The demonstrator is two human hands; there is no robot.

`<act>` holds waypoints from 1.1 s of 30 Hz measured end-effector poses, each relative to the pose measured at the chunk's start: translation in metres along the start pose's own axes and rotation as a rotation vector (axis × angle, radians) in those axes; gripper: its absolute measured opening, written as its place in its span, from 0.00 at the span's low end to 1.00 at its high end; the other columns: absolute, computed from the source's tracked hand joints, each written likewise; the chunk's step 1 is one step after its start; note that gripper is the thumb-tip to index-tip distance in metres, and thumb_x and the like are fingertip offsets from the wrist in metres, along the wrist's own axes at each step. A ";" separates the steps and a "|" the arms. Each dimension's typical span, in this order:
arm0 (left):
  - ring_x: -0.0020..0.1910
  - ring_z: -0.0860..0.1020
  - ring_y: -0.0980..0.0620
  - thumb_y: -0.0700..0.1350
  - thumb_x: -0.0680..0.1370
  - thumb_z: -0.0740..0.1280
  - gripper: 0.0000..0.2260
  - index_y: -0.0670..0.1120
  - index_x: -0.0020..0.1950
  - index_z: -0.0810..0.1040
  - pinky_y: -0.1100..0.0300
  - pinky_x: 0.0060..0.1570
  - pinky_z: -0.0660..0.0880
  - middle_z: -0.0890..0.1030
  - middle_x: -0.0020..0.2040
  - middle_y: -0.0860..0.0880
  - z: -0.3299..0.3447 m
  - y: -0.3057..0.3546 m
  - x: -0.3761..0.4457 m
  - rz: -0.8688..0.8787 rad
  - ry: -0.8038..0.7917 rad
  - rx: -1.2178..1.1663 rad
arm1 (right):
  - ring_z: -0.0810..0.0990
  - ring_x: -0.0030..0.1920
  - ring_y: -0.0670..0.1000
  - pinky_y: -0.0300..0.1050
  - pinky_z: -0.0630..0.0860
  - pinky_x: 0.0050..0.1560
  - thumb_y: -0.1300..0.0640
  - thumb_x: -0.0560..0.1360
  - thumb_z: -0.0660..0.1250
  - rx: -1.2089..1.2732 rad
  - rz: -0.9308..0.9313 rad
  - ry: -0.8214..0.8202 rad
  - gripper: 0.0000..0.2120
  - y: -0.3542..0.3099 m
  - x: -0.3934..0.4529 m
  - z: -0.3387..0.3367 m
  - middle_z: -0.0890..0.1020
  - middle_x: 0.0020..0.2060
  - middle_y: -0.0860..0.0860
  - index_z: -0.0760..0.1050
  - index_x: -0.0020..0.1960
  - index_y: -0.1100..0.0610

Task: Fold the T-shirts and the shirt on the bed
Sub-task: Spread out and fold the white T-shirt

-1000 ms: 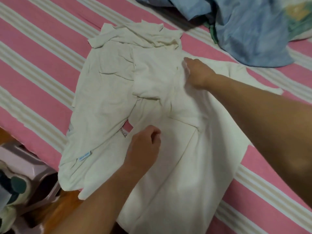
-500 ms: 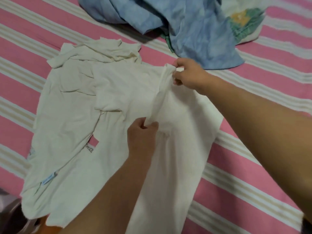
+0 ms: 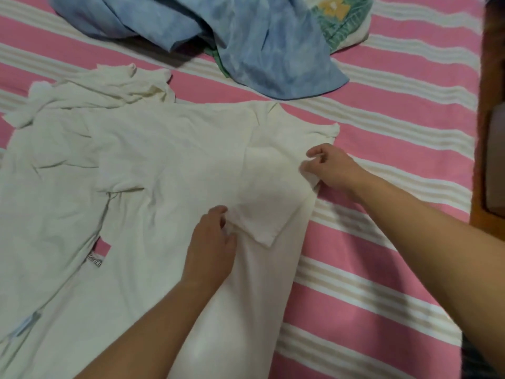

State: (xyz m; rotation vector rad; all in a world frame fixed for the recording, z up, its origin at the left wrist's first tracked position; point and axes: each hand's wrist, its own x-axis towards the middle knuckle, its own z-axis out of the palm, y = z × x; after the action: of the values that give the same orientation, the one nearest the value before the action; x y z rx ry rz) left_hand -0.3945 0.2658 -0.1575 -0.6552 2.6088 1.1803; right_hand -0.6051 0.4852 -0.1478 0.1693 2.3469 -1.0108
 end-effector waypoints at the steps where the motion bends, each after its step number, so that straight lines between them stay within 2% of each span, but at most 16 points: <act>1: 0.54 0.76 0.51 0.44 0.79 0.69 0.19 0.49 0.69 0.71 0.59 0.53 0.70 0.75 0.57 0.51 0.000 0.001 0.004 -0.036 -0.018 0.000 | 0.78 0.46 0.49 0.41 0.73 0.41 0.56 0.79 0.69 -0.105 -0.035 0.028 0.06 -0.001 0.000 0.003 0.77 0.45 0.46 0.75 0.55 0.52; 4: 0.44 0.76 0.50 0.50 0.81 0.66 0.06 0.50 0.55 0.74 0.55 0.43 0.70 0.78 0.44 0.52 -0.003 0.003 0.015 -0.092 -0.021 0.033 | 0.79 0.49 0.56 0.48 0.75 0.47 0.63 0.77 0.66 -0.212 0.011 0.170 0.03 0.003 0.000 0.005 0.79 0.43 0.50 0.78 0.48 0.58; 7: 0.39 0.76 0.49 0.48 0.80 0.66 0.06 0.50 0.46 0.71 0.52 0.39 0.71 0.78 0.38 0.51 -0.007 0.003 0.024 -0.180 -0.054 0.053 | 0.82 0.51 0.60 0.58 0.81 0.55 0.67 0.73 0.66 -0.204 0.160 0.048 0.05 0.006 -0.003 -0.002 0.81 0.43 0.55 0.79 0.47 0.61; 9: 0.39 0.77 0.47 0.48 0.79 0.65 0.06 0.50 0.45 0.71 0.51 0.41 0.75 0.79 0.38 0.50 -0.011 0.003 0.029 -0.196 -0.101 0.098 | 0.81 0.48 0.57 0.55 0.80 0.54 0.65 0.74 0.67 -0.366 0.169 -0.023 0.07 0.003 0.000 -0.008 0.82 0.46 0.57 0.80 0.51 0.63; 10: 0.40 0.77 0.47 0.49 0.79 0.65 0.06 0.50 0.45 0.70 0.50 0.43 0.76 0.79 0.39 0.50 -0.012 0.003 0.032 -0.193 -0.132 0.122 | 0.79 0.46 0.56 0.54 0.79 0.51 0.64 0.75 0.66 -0.447 0.120 0.020 0.09 -0.001 0.004 -0.009 0.83 0.49 0.59 0.81 0.52 0.63; 12: 0.42 0.78 0.46 0.50 0.78 0.65 0.06 0.50 0.46 0.70 0.50 0.45 0.77 0.79 0.40 0.50 -0.016 0.007 0.035 -0.211 -0.208 0.135 | 0.77 0.48 0.56 0.49 0.75 0.47 0.64 0.76 0.63 -0.491 -0.033 0.188 0.10 -0.007 0.019 -0.016 0.80 0.54 0.57 0.79 0.55 0.59; 14: 0.45 0.79 0.46 0.49 0.76 0.66 0.06 0.52 0.50 0.72 0.49 0.48 0.77 0.79 0.45 0.50 -0.020 0.015 0.040 -0.217 -0.214 0.109 | 0.75 0.51 0.56 0.48 0.74 0.51 0.68 0.75 0.63 -0.444 -0.158 0.283 0.17 -0.007 0.037 -0.027 0.74 0.59 0.56 0.77 0.61 0.55; 16: 0.53 0.78 0.44 0.47 0.75 0.67 0.16 0.53 0.62 0.73 0.46 0.54 0.77 0.76 0.54 0.48 -0.023 0.027 0.054 -0.082 -0.103 0.168 | 0.75 0.53 0.56 0.51 0.75 0.57 0.70 0.74 0.64 -0.410 -0.183 0.274 0.21 -0.001 0.057 -0.040 0.70 0.61 0.56 0.77 0.63 0.53; 18: 0.60 0.75 0.43 0.46 0.76 0.68 0.26 0.54 0.74 0.68 0.44 0.60 0.76 0.72 0.63 0.45 -0.026 0.050 0.081 0.104 -0.018 0.177 | 0.78 0.52 0.57 0.51 0.78 0.57 0.71 0.72 0.65 -0.369 -0.184 0.243 0.20 0.007 0.074 -0.050 0.73 0.60 0.56 0.79 0.57 0.52; 21: 0.66 0.71 0.45 0.42 0.76 0.67 0.32 0.61 0.78 0.63 0.49 0.67 0.72 0.63 0.71 0.46 -0.026 0.096 0.141 0.282 -0.214 0.229 | 0.82 0.44 0.57 0.49 0.81 0.46 0.74 0.69 0.69 -0.355 -0.191 0.155 0.16 0.012 0.086 -0.060 0.81 0.49 0.58 0.81 0.47 0.55; 25: 0.69 0.68 0.41 0.48 0.77 0.68 0.24 0.59 0.73 0.71 0.48 0.71 0.67 0.65 0.69 0.44 -0.022 0.135 0.198 0.392 -0.504 0.676 | 0.78 0.32 0.52 0.47 0.78 0.39 0.75 0.68 0.67 -0.449 -0.324 0.128 0.14 0.017 0.092 -0.066 0.81 0.35 0.57 0.82 0.39 0.56; 28: 0.69 0.71 0.40 0.55 0.82 0.64 0.22 0.50 0.75 0.71 0.53 0.69 0.68 0.72 0.71 0.42 -0.028 0.147 0.212 0.328 -0.555 0.916 | 0.77 0.39 0.56 0.46 0.75 0.42 0.71 0.71 0.63 -0.601 -0.333 0.092 0.15 0.014 0.097 -0.073 0.77 0.45 0.57 0.78 0.40 0.53; 29: 0.67 0.73 0.41 0.55 0.83 0.63 0.20 0.47 0.71 0.74 0.54 0.65 0.70 0.76 0.68 0.43 -0.030 0.150 0.215 0.326 -0.533 0.879 | 0.76 0.42 0.57 0.46 0.75 0.46 0.69 0.73 0.61 -0.664 -0.316 0.086 0.12 0.011 0.099 -0.074 0.73 0.48 0.56 0.78 0.42 0.55; 31: 0.58 0.77 0.41 0.53 0.82 0.65 0.12 0.46 0.55 0.81 0.55 0.53 0.72 0.82 0.54 0.45 -0.029 0.151 0.219 0.307 -0.447 0.679 | 0.75 0.46 0.57 0.50 0.77 0.53 0.66 0.76 0.58 -0.774 -0.260 0.082 0.10 0.007 0.102 -0.072 0.68 0.52 0.55 0.78 0.49 0.61; 32: 0.53 0.78 0.41 0.52 0.81 0.67 0.10 0.47 0.47 0.80 0.56 0.48 0.70 0.82 0.47 0.47 -0.026 0.150 0.221 0.274 -0.406 0.580 | 0.75 0.47 0.57 0.52 0.78 0.54 0.66 0.76 0.58 -0.816 -0.218 0.080 0.12 0.005 0.104 -0.069 0.67 0.53 0.55 0.79 0.52 0.62; 33: 0.51 0.78 0.42 0.51 0.80 0.69 0.09 0.47 0.45 0.79 0.57 0.47 0.69 0.81 0.46 0.48 -0.021 0.149 0.222 0.230 -0.375 0.513 | 0.74 0.48 0.57 0.52 0.78 0.54 0.65 0.76 0.58 -0.833 -0.178 0.093 0.13 0.004 0.104 -0.066 0.67 0.55 0.56 0.79 0.54 0.61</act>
State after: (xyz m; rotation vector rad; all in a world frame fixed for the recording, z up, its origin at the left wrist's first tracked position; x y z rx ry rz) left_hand -0.6606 0.2680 -0.1249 -0.0285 2.5349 0.5579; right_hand -0.7202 0.5232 -0.1711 -0.3241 2.6911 -0.0310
